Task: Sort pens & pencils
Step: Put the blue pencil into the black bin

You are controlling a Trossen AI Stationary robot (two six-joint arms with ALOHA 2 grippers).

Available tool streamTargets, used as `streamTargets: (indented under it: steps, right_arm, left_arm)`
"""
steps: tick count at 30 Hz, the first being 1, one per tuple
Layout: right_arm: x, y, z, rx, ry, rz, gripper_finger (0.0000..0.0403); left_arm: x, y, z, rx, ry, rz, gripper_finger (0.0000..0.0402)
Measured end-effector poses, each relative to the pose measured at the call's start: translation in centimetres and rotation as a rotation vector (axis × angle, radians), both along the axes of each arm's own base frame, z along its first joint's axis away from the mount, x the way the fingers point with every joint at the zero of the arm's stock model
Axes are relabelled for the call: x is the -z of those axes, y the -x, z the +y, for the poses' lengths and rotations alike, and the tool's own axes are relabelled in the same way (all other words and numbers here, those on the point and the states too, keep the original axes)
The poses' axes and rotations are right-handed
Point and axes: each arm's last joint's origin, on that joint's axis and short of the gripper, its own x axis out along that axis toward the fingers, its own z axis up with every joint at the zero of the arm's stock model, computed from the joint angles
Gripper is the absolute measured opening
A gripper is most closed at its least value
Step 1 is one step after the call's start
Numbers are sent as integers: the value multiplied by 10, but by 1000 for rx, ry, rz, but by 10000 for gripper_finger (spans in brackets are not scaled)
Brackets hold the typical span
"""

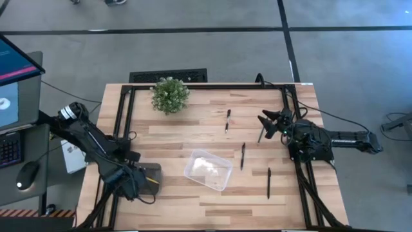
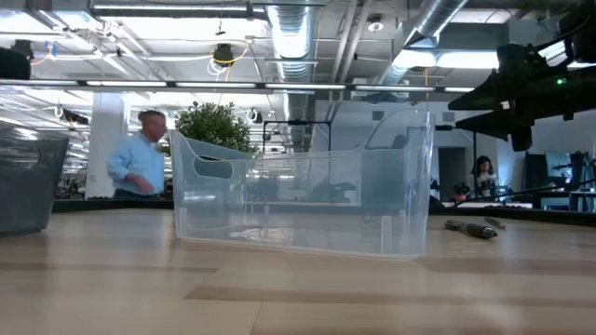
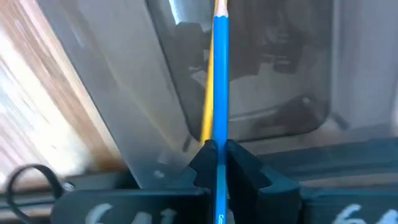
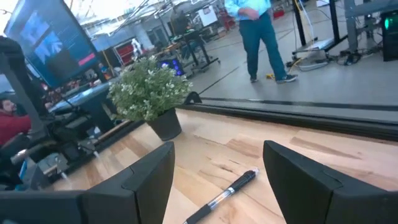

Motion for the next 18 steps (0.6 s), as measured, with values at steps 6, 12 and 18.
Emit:
streamTargets:
  steps: [6, 12, 18]
  right_arm:
    - [0, 0, -1, 10, -2, 0, 268]
    - [0, 0, -1, 10, -2, 1, 268]
    - [1, 0, -1, 9, -3, 11, 268]
  left_arm:
    - [3, -2, 0, 121, 7, -22, 5]
    - [4, -9, 0, 142, 44, -49, 5]
    - [4, -21, 2, 156, 85, -99, 2]
